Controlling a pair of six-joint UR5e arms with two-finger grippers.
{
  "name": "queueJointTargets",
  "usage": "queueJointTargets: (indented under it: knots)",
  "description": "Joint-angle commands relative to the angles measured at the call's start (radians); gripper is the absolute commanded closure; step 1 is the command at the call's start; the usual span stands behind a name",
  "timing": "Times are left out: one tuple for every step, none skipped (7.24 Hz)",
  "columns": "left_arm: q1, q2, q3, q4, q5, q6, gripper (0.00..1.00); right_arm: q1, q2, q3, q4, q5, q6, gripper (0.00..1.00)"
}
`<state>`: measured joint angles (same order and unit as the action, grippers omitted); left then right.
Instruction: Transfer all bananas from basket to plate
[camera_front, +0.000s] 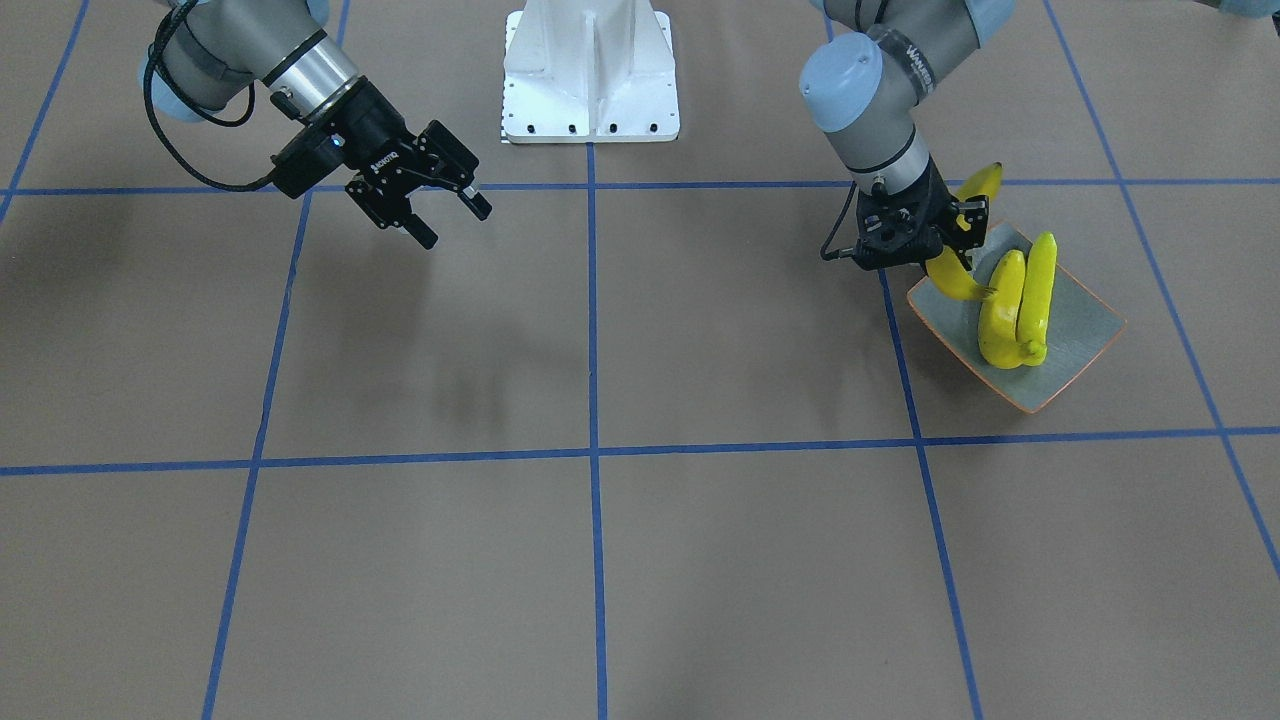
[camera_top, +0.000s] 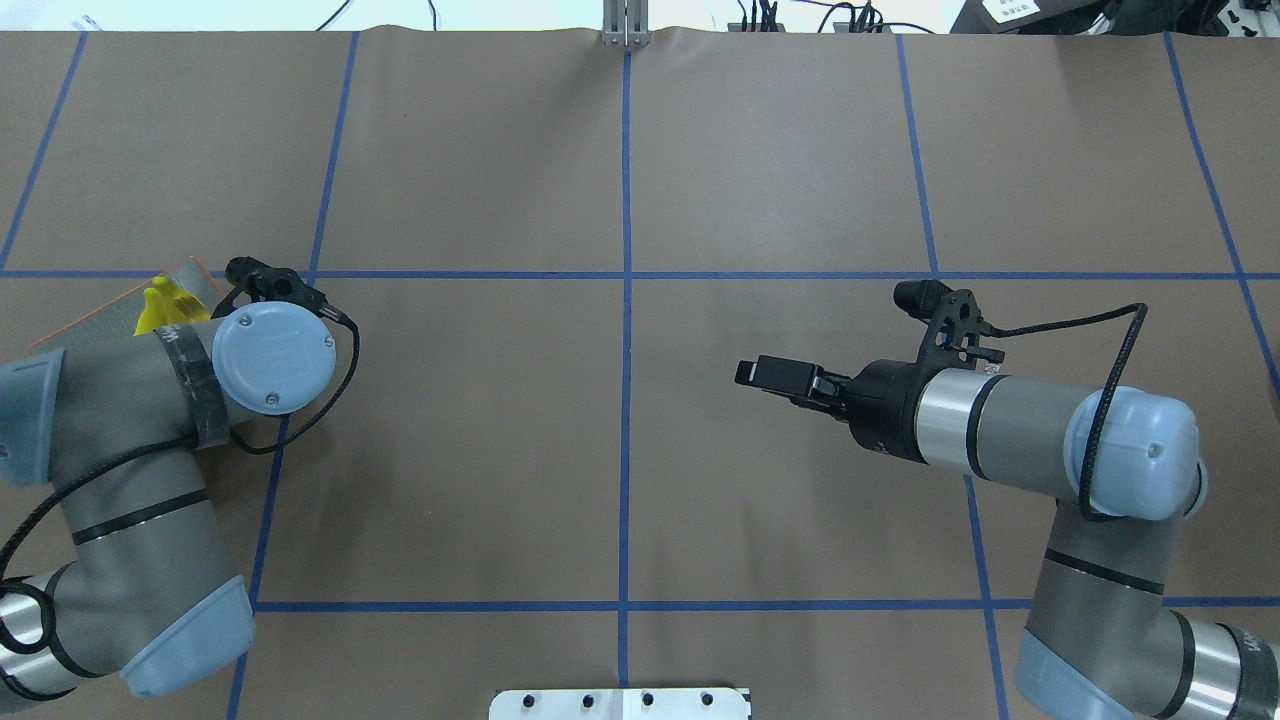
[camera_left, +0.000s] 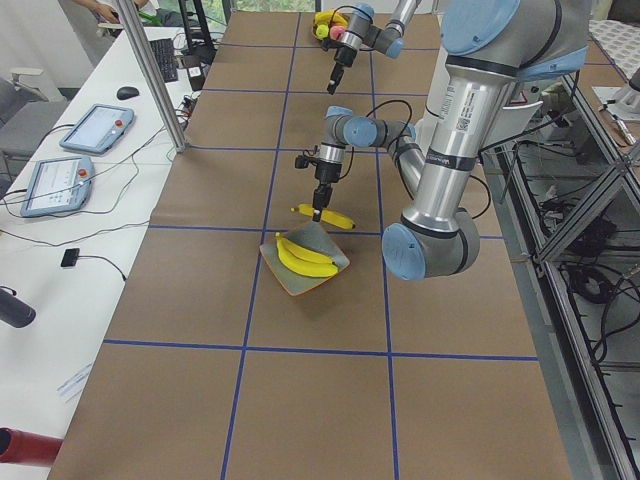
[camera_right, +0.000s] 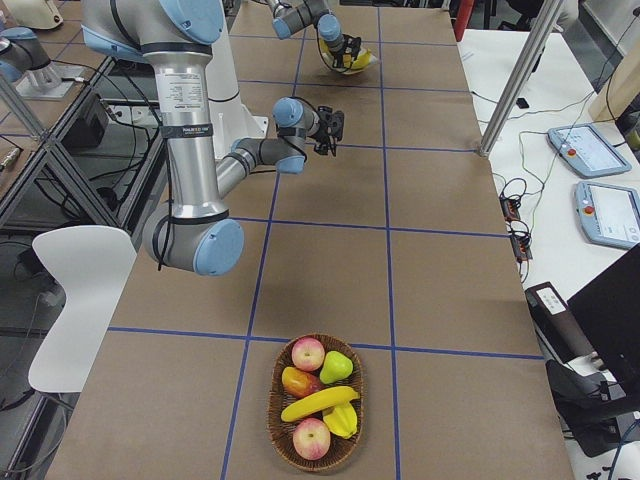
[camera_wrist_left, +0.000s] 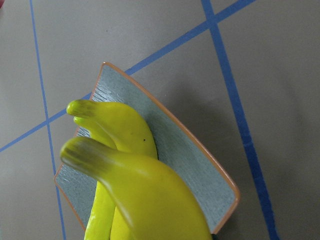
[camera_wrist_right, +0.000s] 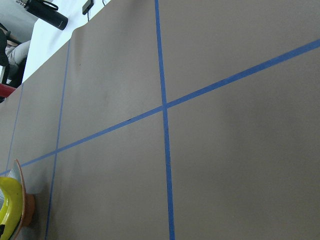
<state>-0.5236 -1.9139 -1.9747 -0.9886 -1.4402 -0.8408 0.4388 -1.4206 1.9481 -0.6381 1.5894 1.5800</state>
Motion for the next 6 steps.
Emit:
queueJointTargets:
  knots:
    - [-0.001, -0.001, 0.039, -0.002, 0.017, 0.000, 1.00, 0.000, 0.002, 0.000, 0.000, 0.000, 0.000, 0.00]
    - [-0.003, -0.001, 0.071, -0.005, 0.020, 0.000, 1.00, 0.000, 0.002, 0.000, 0.000, 0.000, 0.000, 0.00]
    - [-0.010, -0.001, 0.089, -0.005, 0.035, 0.000, 1.00, -0.002, 0.002, 0.000, 0.000, 0.000, 0.000, 0.00]
    - [-0.012, -0.001, 0.102, -0.007, 0.040, 0.000, 1.00, -0.003, 0.005, -0.002, 0.000, -0.002, 0.002, 0.00]
    - [-0.018, -0.001, 0.102, -0.007, 0.041, 0.005, 1.00, -0.002, 0.005, -0.005, 0.000, -0.011, 0.002, 0.00]
    - [-0.024, -0.001, 0.103, -0.008, 0.046, 0.032, 1.00, -0.002, 0.006, -0.008, 0.000, -0.014, 0.002, 0.00]
